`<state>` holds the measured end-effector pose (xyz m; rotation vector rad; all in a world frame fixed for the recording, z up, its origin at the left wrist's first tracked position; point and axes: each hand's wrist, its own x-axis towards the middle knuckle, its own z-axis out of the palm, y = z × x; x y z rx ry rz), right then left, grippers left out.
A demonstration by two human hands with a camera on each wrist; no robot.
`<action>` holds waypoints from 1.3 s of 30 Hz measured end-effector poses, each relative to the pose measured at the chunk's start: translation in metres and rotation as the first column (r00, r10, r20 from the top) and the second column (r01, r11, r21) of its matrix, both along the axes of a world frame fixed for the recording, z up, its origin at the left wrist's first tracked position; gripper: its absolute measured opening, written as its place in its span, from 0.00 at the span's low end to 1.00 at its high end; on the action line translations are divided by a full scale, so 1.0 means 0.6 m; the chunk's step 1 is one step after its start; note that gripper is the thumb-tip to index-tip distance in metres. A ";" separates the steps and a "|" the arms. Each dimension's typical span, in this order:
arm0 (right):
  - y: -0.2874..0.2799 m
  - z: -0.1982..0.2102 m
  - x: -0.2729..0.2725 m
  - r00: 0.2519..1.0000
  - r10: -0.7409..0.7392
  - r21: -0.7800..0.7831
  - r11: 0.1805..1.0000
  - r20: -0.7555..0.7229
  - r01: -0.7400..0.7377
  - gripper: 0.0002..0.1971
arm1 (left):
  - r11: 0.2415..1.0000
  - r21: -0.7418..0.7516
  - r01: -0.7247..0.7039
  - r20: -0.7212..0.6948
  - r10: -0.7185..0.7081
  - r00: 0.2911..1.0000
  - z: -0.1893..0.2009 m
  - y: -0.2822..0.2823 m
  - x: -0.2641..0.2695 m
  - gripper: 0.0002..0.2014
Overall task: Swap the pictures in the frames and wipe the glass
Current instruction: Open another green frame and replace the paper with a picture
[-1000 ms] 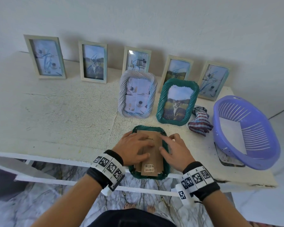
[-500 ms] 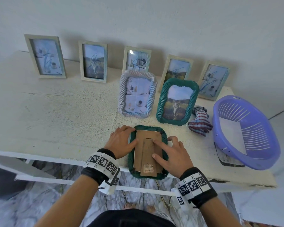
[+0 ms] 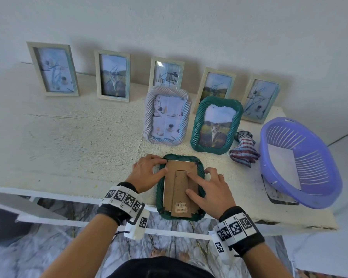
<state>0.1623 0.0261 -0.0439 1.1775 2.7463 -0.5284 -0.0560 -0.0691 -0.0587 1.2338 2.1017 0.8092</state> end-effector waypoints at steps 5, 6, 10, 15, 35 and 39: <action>-0.001 0.001 0.000 1.000 -0.001 0.010 1.000 0.000 0.001 0.36 | 1.000 -0.018 0.019 -0.024 -0.020 1.000 0.004 -0.001 0.001 0.36; -0.001 0.001 0.000 1.000 0.001 0.013 1.000 0.001 -0.001 0.36 | 1.000 -0.015 0.025 -0.032 -0.025 0.999 0.004 -0.004 0.001 0.35; -0.005 0.002 0.000 1.000 -0.001 0.020 1.000 -0.015 0.001 0.33 | 1.000 0.012 -0.020 -0.118 0.021 0.993 0.002 -0.020 0.013 0.15; -0.018 0.007 -0.007 1.000 0.001 0.042 0.999 -0.010 -0.001 0.27 | 0.994 -0.004 -0.108 -0.081 0.107 0.991 0.006 -0.032 0.038 0.15; -0.024 0.083 0.061 0.525 -0.574 -0.639 0.766 -0.629 0.072 0.09 | 0.958 0.273 0.090 0.049 -0.107 0.993 0.076 0.004 0.091 0.12; -0.005 0.042 0.080 0.493 -0.677 -0.690 0.698 -0.547 0.193 0.09 | 0.965 0.079 0.251 -0.142 -0.238 0.961 0.019 -0.002 0.068 0.22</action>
